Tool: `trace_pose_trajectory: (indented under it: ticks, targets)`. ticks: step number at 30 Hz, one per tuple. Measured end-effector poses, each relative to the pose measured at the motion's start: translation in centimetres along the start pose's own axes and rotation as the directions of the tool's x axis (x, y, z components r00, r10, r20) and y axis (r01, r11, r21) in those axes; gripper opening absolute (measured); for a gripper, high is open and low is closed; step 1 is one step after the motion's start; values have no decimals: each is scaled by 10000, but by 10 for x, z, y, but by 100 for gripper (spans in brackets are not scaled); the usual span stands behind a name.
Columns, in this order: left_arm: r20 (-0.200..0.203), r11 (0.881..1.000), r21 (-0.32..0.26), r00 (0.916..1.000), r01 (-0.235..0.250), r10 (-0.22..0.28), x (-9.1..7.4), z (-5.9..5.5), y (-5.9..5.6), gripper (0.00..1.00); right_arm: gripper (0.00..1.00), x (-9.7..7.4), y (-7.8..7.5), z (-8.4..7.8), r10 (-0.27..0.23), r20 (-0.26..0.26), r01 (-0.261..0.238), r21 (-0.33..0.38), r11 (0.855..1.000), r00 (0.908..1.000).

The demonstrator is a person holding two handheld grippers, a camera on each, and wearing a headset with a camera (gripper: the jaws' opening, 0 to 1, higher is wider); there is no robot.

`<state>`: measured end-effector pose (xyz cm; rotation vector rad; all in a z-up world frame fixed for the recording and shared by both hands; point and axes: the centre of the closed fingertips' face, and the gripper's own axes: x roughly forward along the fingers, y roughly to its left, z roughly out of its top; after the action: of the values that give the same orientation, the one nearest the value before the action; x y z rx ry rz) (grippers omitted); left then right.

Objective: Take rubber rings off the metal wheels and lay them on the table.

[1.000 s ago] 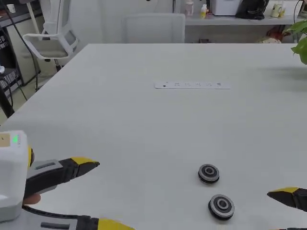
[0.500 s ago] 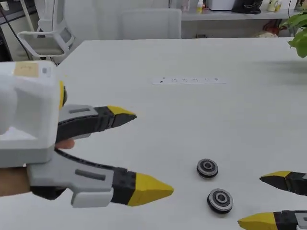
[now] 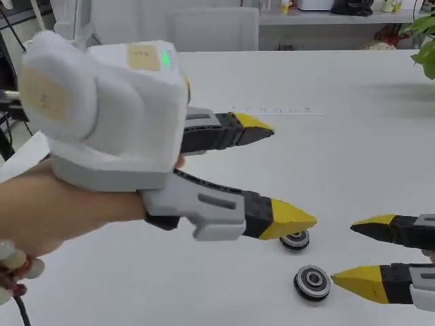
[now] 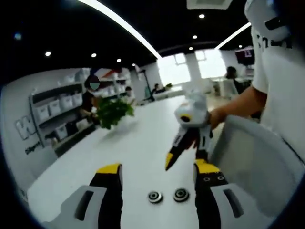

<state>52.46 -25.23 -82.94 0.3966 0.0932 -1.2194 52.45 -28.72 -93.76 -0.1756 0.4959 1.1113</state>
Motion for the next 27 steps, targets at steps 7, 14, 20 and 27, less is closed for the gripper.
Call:
trace_pose_trajectory:
  ticks: [7,14,20,27]
  targets:
    - [141,9985,-138,9985,524,-522,23,-13,2,53,40,3,-6,-7,70,-89,-71,-191,9998,9999]
    - [234,9947,-669,9968,775,-761,43,-36,1,50,39,9,-8,-25,193,-576,-201,-136,9997,9982]
    - [-439,9893,-801,9911,1219,-1257,56,-71,-17,48,38,14,-9,-37,338,-753,-329,132,9994,9966]
    - [-1173,9818,-1188,9798,1482,-1621,65,-104,-32,43,37,19,-8,-46,513,-864,-486,333,9983,9949]
